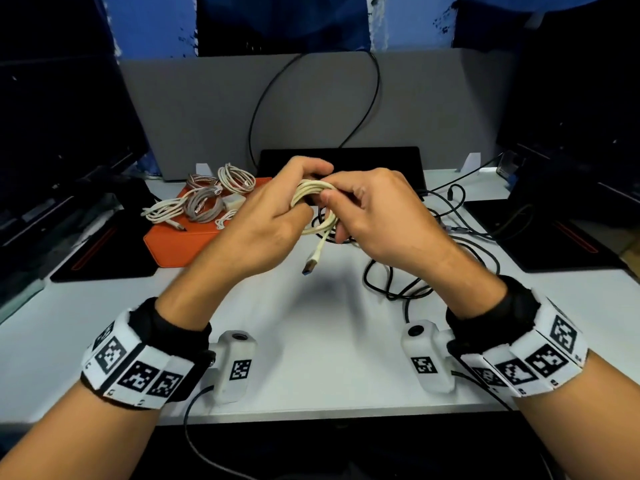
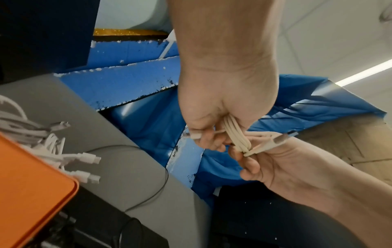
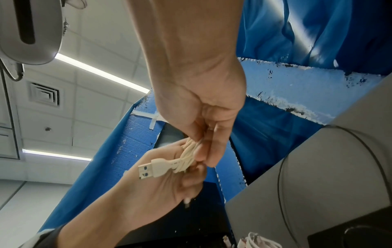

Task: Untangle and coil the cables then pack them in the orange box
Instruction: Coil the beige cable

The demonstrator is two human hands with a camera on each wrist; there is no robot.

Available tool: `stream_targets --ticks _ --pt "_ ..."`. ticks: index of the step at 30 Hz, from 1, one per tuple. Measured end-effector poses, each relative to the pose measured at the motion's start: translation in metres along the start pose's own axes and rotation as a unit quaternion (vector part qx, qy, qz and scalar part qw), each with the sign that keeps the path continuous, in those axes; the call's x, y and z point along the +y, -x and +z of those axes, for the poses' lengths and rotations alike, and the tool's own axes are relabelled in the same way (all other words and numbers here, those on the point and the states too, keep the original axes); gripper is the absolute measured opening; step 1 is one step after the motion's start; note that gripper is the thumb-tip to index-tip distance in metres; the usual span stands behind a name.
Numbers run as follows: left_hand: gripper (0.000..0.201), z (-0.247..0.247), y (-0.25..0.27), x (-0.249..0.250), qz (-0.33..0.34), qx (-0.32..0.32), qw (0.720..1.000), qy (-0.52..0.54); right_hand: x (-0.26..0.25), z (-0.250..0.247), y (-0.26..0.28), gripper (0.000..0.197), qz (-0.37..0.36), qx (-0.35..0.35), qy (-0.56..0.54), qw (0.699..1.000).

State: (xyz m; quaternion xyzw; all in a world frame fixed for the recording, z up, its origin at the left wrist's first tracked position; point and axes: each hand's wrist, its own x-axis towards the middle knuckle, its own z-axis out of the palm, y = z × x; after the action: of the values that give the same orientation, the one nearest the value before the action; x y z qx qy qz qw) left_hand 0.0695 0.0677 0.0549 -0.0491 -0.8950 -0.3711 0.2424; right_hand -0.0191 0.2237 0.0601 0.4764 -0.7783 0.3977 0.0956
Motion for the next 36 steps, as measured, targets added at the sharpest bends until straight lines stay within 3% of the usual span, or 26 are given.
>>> stream_targets --ticks 3,7,12,17,20,26,31,33,36 --pt "0.019 -0.004 0.001 0.001 -0.007 -0.032 0.998 -0.05 0.003 -0.008 -0.001 0.024 -0.007 0.008 0.014 1.0" --pt "0.034 -0.014 0.0 0.0 -0.024 -0.076 0.996 0.034 0.002 -0.007 -0.001 0.023 -0.008 0.01 0.02 1.0" --pt "0.026 -0.008 0.001 0.002 0.054 0.039 0.981 -0.181 0.004 -0.004 -0.003 0.021 0.01 0.031 -0.076 0.997" --pt "0.029 -0.011 0.002 0.004 0.047 0.1 0.974 -0.199 0.005 -0.013 -0.004 0.018 0.07 -0.05 -0.319 0.944" --pt "0.027 -0.017 0.002 0.006 0.053 0.128 0.973 -0.182 0.01 -0.016 -0.005 0.016 0.08 -0.097 -0.324 0.938" --pt "0.027 -0.021 0.002 0.006 0.046 0.123 0.978 -0.162 0.01 -0.017 -0.004 0.016 0.087 -0.091 -0.317 0.94" --pt "0.024 -0.017 0.001 0.009 0.05 0.094 0.988 -0.109 0.011 -0.013 -0.008 0.013 0.087 0.042 -0.284 0.954" --pt "0.023 -0.014 0.002 0.01 0.053 0.08 0.992 -0.082 0.011 -0.009 -0.008 0.014 0.087 0.086 -0.308 0.944" --pt "0.023 -0.011 0.002 0.013 0.06 0.068 0.994 -0.056 0.011 -0.005 -0.009 0.014 0.103 0.098 -0.389 0.91"
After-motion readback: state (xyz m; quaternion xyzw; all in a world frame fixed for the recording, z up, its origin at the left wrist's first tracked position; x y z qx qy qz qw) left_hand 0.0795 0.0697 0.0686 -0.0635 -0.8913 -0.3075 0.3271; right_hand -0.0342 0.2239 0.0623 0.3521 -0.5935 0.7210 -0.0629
